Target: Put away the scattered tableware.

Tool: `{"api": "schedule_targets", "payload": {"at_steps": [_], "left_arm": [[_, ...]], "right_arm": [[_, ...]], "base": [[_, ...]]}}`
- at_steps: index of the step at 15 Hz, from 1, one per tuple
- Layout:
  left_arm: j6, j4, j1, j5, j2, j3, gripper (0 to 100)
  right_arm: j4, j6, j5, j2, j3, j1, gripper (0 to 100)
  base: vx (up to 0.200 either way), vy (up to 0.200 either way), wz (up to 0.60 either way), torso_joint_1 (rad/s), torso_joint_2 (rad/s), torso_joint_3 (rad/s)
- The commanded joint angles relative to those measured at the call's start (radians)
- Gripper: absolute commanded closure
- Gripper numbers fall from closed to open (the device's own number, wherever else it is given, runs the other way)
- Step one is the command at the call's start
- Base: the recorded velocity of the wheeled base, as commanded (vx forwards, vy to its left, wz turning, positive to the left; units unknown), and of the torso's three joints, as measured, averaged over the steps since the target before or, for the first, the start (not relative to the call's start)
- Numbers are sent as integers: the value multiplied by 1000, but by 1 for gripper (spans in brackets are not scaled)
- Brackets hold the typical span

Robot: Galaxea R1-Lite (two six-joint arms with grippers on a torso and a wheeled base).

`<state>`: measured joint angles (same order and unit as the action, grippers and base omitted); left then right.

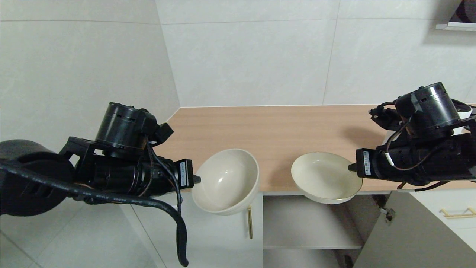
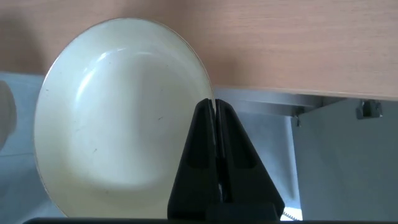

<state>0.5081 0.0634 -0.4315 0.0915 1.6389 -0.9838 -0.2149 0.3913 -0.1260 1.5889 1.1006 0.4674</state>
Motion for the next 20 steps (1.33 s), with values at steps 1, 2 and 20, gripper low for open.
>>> {"api": "schedule_targets", "payload": {"at_steps": [1, 2, 20], "left_arm": [[1, 1, -1, -1, -2, 1, 100], [1, 1, -1, -4, -1, 1, 100], [1, 1, 0, -4, 9, 1, 100]], "right_arm": [[2, -11, 0, -4, -7, 0, 100], [2, -22, -1, -1, -8, 0, 100], [5, -26, -3, 22, -21, 0, 100]], "base": [[-200, 0, 0, 7, 2, 2], [0, 0, 0, 0, 0, 0], [0, 0, 0, -57, 135, 76]]}}
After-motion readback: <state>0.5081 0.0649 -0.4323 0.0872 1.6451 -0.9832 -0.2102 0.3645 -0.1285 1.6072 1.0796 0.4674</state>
